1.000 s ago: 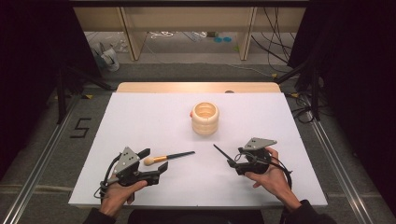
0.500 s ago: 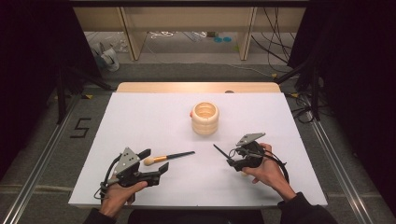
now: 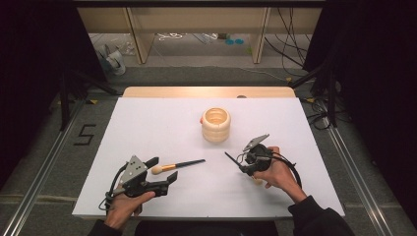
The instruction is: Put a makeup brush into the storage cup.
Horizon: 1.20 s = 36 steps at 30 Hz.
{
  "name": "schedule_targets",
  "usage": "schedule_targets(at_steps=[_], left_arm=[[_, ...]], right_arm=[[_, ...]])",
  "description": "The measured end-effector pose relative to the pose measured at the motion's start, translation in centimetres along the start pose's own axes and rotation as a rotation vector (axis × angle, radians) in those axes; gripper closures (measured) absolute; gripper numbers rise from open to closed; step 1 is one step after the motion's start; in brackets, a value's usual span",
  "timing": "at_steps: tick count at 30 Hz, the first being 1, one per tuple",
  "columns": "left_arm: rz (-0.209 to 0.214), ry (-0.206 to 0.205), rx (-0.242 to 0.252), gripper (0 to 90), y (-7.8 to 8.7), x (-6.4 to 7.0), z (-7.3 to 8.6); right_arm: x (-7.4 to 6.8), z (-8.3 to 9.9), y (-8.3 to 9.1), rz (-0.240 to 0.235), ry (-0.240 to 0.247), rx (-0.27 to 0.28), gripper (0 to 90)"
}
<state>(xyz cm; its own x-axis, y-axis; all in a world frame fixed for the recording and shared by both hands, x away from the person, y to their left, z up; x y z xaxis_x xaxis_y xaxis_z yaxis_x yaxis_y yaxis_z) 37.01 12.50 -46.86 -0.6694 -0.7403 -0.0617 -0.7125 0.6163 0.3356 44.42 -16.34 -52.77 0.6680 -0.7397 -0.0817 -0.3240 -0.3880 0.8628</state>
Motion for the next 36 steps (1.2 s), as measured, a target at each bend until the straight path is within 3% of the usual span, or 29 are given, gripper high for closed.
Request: schedule_targets(at_steps=[6,10,12,21,28,36], left_arm=[[0.001,-0.002,0.003,16.1,0.1,0.0,-0.1],[-0.005,0.019,0.001,16.1,0.2,0.2,0.0],[0.001,-0.005,0.003,16.1,0.3,0.1,-0.1],[0.005,-0.015,0.007,16.1,0.3,0.2,-0.1],[0.003,-0.01,0.007,16.1,0.3,0.2,-0.1],[0.004,-0.006,0.001,16.2,0.3,0.3,-0.1]], right_arm=[[0.0,0.0,-0.4,-0.003,0.018,-0.049,61.9],[-0.1,-0.4,-0.5,-0.001,0.038,-0.078,65.4],[-0.2,-0.5,-0.6,-0.007,0.043,-0.086,66.2],[-0.1,-0.3,-1.0,-0.002,0.053,-0.134,70.3],[0.1,-0.4,-1.0,-0.018,0.03,-0.159,75.1],[0.2,-1.0,-1.3,-0.003,0.048,-0.252,77.5]])
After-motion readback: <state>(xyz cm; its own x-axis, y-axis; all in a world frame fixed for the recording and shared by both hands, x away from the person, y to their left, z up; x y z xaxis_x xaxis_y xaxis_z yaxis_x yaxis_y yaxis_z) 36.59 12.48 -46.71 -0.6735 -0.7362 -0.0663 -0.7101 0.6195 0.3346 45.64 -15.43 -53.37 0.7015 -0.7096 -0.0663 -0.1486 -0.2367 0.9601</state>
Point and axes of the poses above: each handheld gripper's, and its own axes: y roughly backward along the jaws, z roughly out of its underside, x roughly to its right, the point moved 8 cm from there along -y, roughly forward along the jaws, and after that the axes turned 11 degrees about -y, right-handed, at the moved point
